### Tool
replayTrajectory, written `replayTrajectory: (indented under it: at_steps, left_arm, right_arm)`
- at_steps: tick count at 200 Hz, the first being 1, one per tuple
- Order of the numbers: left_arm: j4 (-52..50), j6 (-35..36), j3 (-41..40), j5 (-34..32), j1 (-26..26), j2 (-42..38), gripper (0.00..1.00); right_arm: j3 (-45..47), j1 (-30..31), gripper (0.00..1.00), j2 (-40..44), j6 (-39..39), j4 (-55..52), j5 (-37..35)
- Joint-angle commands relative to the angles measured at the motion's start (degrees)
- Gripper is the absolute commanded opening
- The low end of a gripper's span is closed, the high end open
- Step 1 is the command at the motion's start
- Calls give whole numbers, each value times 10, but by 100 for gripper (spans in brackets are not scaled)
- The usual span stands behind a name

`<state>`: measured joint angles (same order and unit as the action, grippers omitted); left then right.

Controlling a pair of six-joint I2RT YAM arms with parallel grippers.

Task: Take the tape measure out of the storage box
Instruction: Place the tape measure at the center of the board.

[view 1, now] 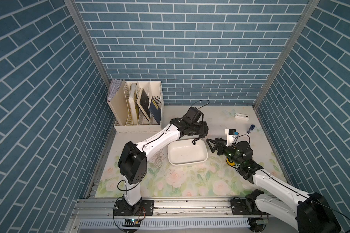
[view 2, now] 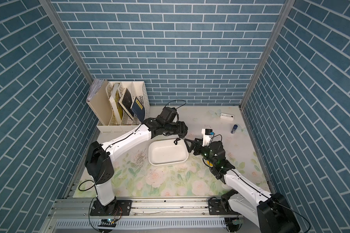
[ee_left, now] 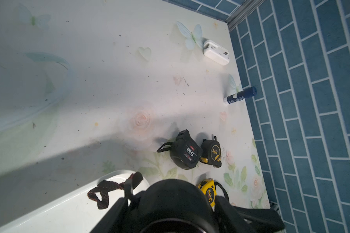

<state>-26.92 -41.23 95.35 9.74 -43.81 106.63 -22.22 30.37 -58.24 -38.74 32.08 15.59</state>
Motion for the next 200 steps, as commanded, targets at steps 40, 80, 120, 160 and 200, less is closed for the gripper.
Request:
replayTrajectory:
  at_steps: [40, 80, 120, 160, 200]
  left_arm:
    - [43, -23, 3, 30, 0, -21, 0]
    - [55, -32, -5, 45, 0, -22, 0]
    - [74, -42, -21, 57, 0, -26, 0]
    - [83, -47, -29, 62, 0, -32, 0]
    - [97, -52, -49, 67, 0, -45, 0]
  right_arm:
    - [-4, 12, 91, -55, -7, 109, 13]
    - [5, 16, 87, -70, -9, 154, 4]
    - [8, 16, 83, -87, -7, 189, -7]
    - [-11, 17, 79, -110, 9, 195, -15]
    - [-22, 16, 74, -134, 18, 208, -21]
